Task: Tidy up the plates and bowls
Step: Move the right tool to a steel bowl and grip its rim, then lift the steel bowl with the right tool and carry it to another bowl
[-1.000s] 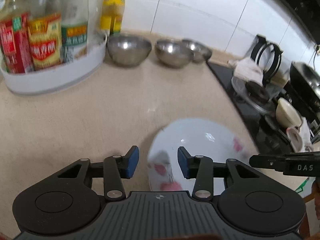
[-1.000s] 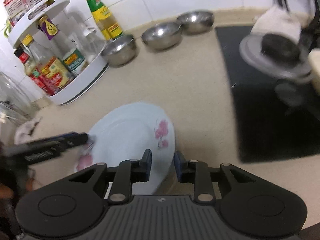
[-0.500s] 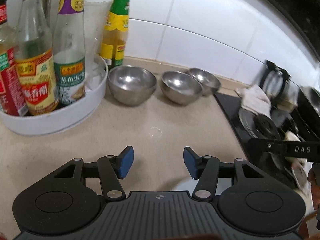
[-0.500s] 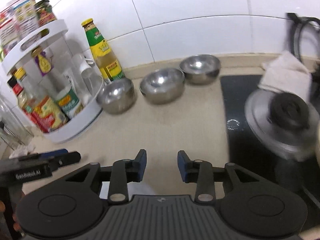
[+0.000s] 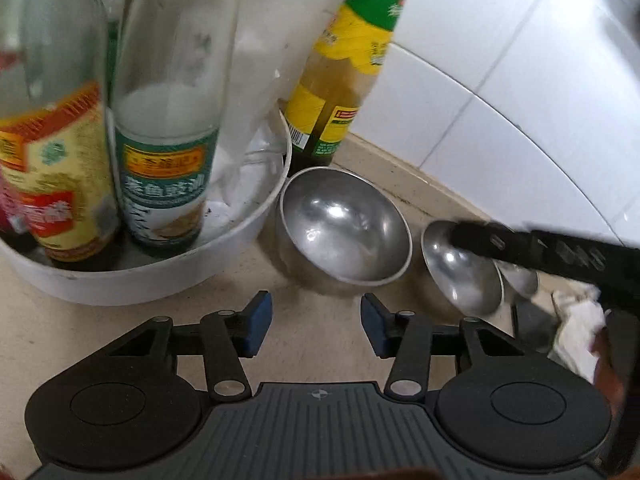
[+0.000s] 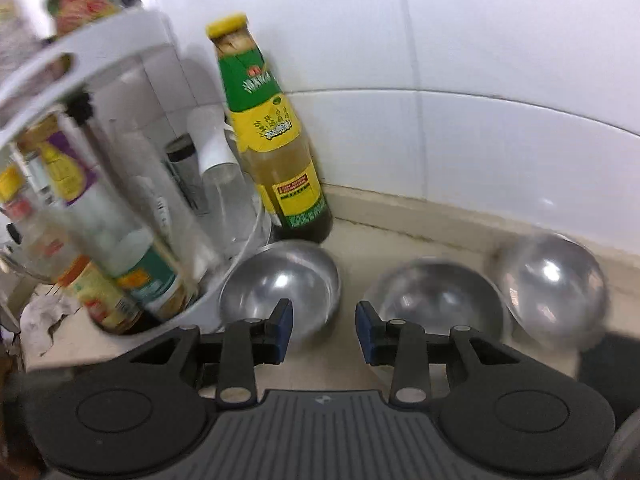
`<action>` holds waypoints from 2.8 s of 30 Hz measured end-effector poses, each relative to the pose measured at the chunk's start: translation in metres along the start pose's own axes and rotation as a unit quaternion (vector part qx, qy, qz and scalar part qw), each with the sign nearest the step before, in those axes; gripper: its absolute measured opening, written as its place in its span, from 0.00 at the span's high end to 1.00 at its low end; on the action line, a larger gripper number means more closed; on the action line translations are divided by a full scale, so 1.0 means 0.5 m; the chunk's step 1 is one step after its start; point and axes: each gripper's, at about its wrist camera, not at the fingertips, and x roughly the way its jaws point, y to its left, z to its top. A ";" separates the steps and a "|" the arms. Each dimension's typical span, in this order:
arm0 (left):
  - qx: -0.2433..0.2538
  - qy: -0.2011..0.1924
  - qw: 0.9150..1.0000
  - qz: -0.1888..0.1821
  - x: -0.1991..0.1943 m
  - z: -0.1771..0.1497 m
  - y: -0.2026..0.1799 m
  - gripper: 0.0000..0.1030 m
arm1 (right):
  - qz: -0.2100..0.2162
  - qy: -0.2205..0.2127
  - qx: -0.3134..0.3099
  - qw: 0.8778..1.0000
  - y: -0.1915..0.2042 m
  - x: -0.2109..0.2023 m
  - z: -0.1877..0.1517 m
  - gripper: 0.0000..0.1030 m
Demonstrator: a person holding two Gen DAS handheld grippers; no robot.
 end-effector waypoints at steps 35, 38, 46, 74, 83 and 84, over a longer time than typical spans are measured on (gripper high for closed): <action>0.108 0.083 0.990 -0.034 0.025 -0.095 -0.087 0.54 | 0.040 0.147 0.013 0.988 -0.082 -0.045 -0.124 0.91; 0.125 0.098 0.987 -0.037 0.043 -0.109 -0.096 0.53 | 0.035 0.154 0.028 0.987 -0.099 -0.046 -0.151 0.88; 0.126 0.049 0.990 -0.030 0.008 -0.034 -0.082 0.39 | 0.024 0.116 0.094 0.988 -0.171 -0.098 -0.113 0.79; 0.167 0.026 0.983 -0.065 0.107 0.081 -0.209 0.71 | 0.000 0.048 0.146 0.988 -0.219 -0.081 -0.018 0.88; 0.207 0.039 0.973 -0.092 -0.019 -0.003 -0.183 0.67 | 0.011 0.113 0.143 0.983 -0.130 -0.181 -0.096 0.88; 0.210 0.045 0.972 -0.093 -0.021 -0.013 -0.177 0.67 | 0.009 0.119 0.142 0.983 -0.122 -0.183 -0.108 0.88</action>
